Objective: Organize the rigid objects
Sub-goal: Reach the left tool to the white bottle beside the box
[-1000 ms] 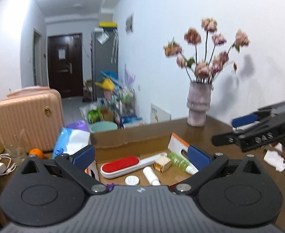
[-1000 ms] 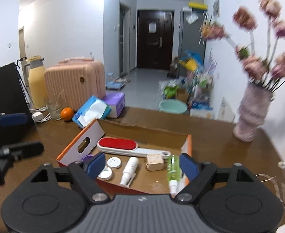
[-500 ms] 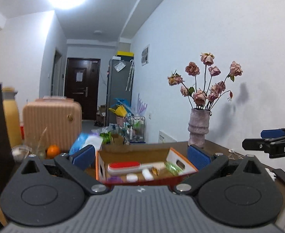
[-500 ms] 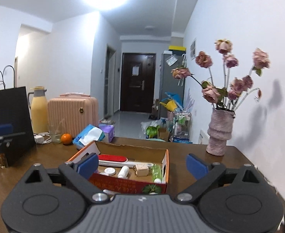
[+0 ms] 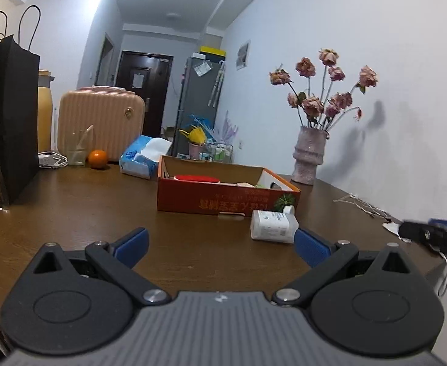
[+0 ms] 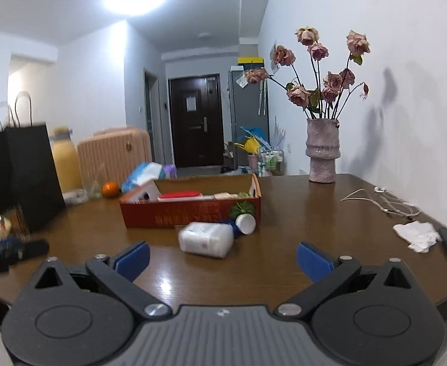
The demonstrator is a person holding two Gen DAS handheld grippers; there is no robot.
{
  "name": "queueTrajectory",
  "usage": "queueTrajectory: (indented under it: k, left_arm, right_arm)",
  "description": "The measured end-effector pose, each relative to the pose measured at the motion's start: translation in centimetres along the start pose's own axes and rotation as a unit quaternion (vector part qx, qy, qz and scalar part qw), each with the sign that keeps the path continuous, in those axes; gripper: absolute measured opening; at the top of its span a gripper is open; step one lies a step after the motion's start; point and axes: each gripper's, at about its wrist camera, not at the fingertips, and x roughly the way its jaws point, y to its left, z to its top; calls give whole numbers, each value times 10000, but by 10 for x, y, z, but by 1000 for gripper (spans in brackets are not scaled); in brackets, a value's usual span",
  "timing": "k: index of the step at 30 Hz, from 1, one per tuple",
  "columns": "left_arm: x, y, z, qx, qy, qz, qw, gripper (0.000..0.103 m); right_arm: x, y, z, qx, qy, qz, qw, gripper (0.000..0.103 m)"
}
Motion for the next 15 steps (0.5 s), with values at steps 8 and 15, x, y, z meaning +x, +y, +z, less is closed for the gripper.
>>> queueTrajectory:
  k: [8,15]
  left_arm:
    - [22,6,-9,-68,218,225,9995,103]
    - [64,1,-8,-50,495,161,9986,103]
  right_arm:
    - [27,-1,-7,-22,152,-176,9997,103]
    - [68,-11,-14,65,447,-214,9987,103]
